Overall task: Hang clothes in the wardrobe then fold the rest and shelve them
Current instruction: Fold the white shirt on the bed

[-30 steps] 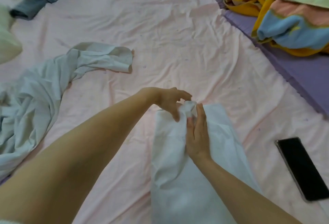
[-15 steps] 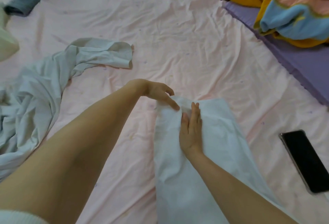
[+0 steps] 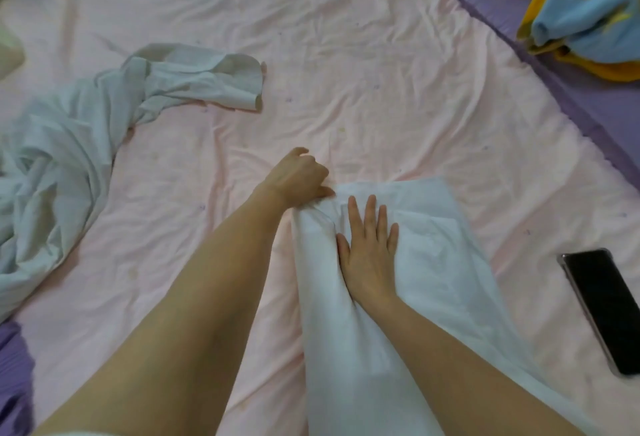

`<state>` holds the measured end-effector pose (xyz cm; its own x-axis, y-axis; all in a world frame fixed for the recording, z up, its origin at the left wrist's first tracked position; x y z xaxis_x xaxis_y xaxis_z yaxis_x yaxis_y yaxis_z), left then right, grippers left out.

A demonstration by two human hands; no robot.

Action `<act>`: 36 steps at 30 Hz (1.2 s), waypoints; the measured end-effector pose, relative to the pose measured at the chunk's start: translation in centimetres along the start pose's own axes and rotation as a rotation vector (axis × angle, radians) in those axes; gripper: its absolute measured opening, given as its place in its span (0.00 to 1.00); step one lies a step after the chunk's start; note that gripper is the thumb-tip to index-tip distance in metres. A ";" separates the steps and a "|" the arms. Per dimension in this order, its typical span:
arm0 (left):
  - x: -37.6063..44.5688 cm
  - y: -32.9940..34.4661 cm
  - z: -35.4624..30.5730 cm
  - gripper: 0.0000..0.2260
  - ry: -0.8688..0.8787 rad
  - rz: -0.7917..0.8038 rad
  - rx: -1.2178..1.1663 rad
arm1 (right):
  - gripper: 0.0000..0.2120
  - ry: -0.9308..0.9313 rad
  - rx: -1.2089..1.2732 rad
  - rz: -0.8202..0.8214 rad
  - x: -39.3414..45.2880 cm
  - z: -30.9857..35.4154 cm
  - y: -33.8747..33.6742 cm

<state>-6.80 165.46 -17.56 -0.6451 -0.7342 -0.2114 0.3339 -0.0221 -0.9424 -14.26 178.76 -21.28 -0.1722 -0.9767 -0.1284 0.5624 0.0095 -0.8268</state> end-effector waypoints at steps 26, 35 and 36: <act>-8.0 4.1 -6.7 0.28 -0.165 0.200 -0.008 | 0.31 -0.106 0.012 0.244 -8.2 0.0 0.8; -11.5 -8.1 -22.9 0.31 0.097 0.084 -0.188 | 0.19 0.442 0.173 -0.084 -18.0 -15.7 -15.7; -12.2 -8.2 -24.8 0.33 0.135 0.108 -0.202 | 0.19 0.503 0.188 0.008 -18.6 -17.1 -15.2</act>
<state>-18.69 191.43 -13.64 -0.7034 -0.6279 -0.3331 0.2703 0.1971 -0.9424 -33.43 200.48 -15.63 -0.5072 -0.7530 -0.4192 0.6928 -0.0670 -0.7180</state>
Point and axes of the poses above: each hand's wrist, its own x-axis towards the middle knuckle, its own y-axis out of the palm, z = x × y, the point moved 10 cm from there along x, towards the middle knuckle, and after that the axes turned 12 degrees about x, right-handed, at the moved point
